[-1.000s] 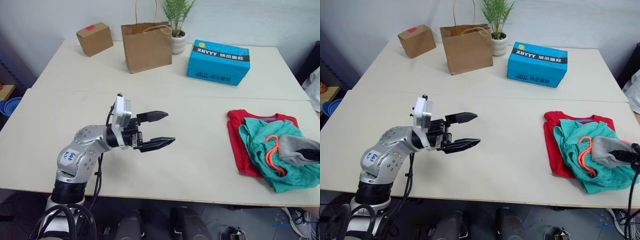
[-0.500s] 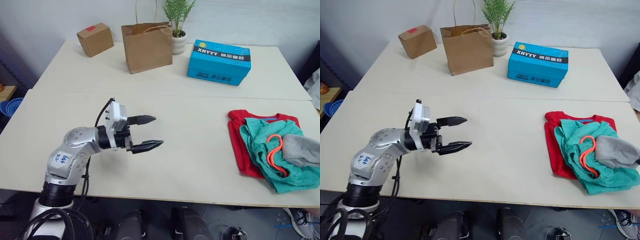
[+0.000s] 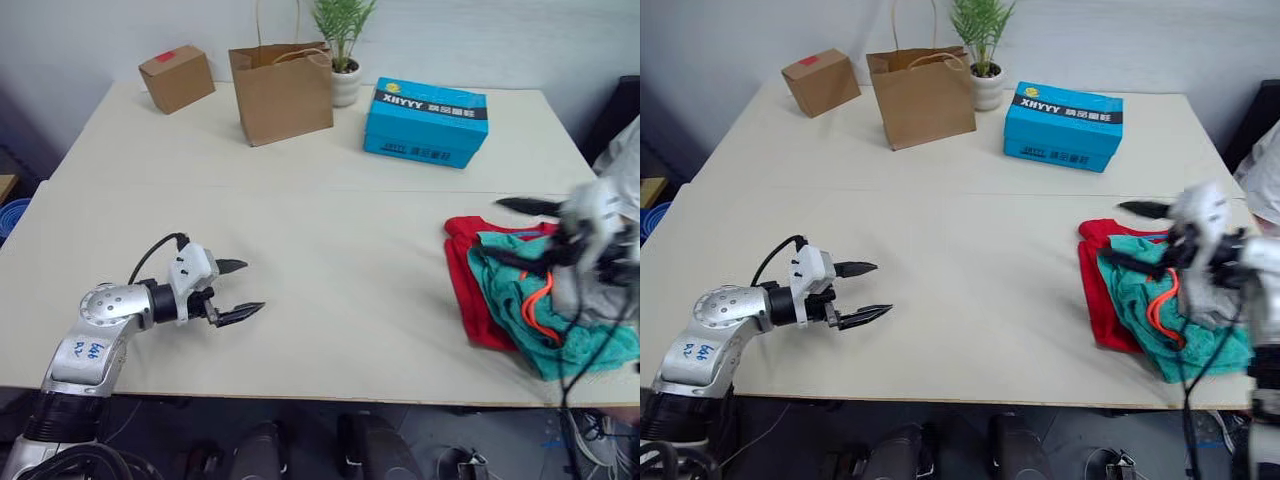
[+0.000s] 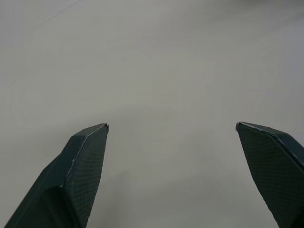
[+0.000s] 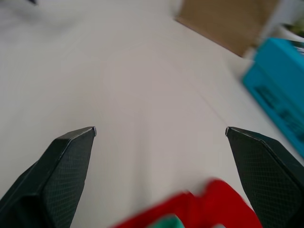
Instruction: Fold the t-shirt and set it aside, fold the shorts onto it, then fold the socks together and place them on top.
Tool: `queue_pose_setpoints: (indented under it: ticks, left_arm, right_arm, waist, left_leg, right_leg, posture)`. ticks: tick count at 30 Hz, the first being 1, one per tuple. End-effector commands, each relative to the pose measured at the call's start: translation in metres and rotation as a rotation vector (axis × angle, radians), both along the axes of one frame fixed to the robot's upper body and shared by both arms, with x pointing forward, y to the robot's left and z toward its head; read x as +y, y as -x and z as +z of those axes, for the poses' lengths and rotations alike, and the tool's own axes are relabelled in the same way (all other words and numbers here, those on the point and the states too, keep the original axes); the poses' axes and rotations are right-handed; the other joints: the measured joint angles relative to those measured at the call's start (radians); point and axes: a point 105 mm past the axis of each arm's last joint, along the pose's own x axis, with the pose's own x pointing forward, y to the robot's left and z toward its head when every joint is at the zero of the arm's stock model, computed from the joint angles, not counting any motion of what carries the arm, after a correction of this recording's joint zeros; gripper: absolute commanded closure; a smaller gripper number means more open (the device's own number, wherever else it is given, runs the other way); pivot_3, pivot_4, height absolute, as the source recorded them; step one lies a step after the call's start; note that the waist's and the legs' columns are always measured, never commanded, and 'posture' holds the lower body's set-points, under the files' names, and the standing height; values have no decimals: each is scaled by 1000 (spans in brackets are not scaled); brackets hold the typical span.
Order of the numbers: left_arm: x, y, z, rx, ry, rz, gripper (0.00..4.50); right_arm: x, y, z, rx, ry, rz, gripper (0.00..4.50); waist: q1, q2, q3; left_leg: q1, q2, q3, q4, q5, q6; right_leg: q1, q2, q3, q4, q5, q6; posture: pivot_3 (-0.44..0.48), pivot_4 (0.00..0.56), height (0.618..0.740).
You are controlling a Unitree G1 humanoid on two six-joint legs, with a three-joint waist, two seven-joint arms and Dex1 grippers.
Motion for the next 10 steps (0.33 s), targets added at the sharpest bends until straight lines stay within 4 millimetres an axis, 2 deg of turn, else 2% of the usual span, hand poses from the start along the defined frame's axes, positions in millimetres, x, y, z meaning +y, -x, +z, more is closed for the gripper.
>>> queue_pose_setpoints:
  ticks: [1, 3, 6, 10]
  left_arm:
    - [19, -5, 7, -80, -25, 65, 0]
    - [26, -14, 10, -140, -20, 110, 0]
    - [30, -19, 11, -156, -2, 135, 0]
    - [30, -18, 9, -170, -38, 115, 0]
  right_arm:
    - [17, 1, -1, -110, 6, 57, 44]
    - [26, 3, -10, -113, -36, 62, 44]
    - [32, 14, -37, -70, -23, 84, 44]
    - [32, 16, -42, -73, -68, 54, 44]
  waist:
    - [8, 0, 0]
    - [12, 0, 0]
    - [15, -1, -1]
    - [6, -1, -1]
  left_leg:
    - [-2, 0, 1, 0, 0, 0]
    - [-4, 0, 1, 1, 0, 0]
    - [-4, 0, 1, 3, -1, 2]
    - [-2, -1, 3, 4, -2, 5]
  right_leg:
    - [-3, -1, 0, 1, 0, 0]
    - [-5, -1, 0, 2, 0, -1]
    - [-4, -2, -1, 3, 0, -1]
    - [-4, -5, 0, 8, 0, -1]
  posture:
    - [0, 150, 740]
    - [0, 150, 740]
    - [0, 150, 740]
    - [0, 150, 740]
